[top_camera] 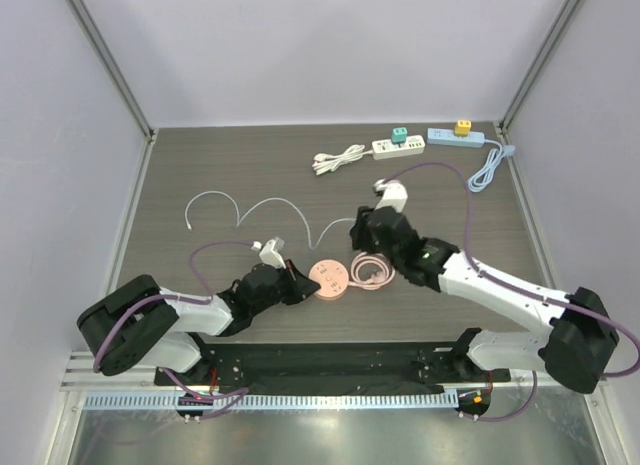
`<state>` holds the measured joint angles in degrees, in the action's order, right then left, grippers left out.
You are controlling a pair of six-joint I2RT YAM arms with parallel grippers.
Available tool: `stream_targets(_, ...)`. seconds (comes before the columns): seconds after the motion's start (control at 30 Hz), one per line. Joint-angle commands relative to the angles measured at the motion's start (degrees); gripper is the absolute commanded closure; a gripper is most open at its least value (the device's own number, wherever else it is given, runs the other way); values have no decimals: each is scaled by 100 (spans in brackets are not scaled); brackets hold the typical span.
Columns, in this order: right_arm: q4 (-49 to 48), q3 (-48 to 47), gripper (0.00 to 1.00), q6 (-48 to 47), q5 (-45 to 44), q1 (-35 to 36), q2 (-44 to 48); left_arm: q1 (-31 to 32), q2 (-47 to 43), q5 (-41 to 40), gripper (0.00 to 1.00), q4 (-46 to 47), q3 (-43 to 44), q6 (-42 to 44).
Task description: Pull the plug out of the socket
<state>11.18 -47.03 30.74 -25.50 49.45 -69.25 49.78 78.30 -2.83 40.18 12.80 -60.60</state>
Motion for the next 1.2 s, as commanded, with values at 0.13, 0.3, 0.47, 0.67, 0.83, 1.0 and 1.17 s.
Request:
stream_targets(0.13, 1411, -684, 99, 55, 1511, -2183, 300, -3, 62, 98, 100, -125, -181, 373)
stream_targets(0.3, 1993, -800, 99, 63, 2460, -3081, -35, -12, 27, 107, 100, -63, -225, 382)
stream_targets(0.47, 2239, -431, 98, -77, 3586, -3468, -466, -12, 54, 151, 100, -11, -225, 426)
stream_targets(0.67, 2459, -369, 96, -218, 3394, -3521, -694, -12, 36, 186, 100, 95, -260, 461)
stream_targets(0.83, 2556, -351, 93, -367, 3542, -3627, -1308, -12, -25, 221, 100, 218, -365, 496)
stream_targets(1.0, 2468, -527, 80, -481, 3402, -3644, -1801, -3, -175, 204, 100, 323, -480, 523)
stream_targets(1.17, 2450, -737, 70, -604, 3069, -3653, -2118, -12, -333, 178, 100, 367, -611, 549)
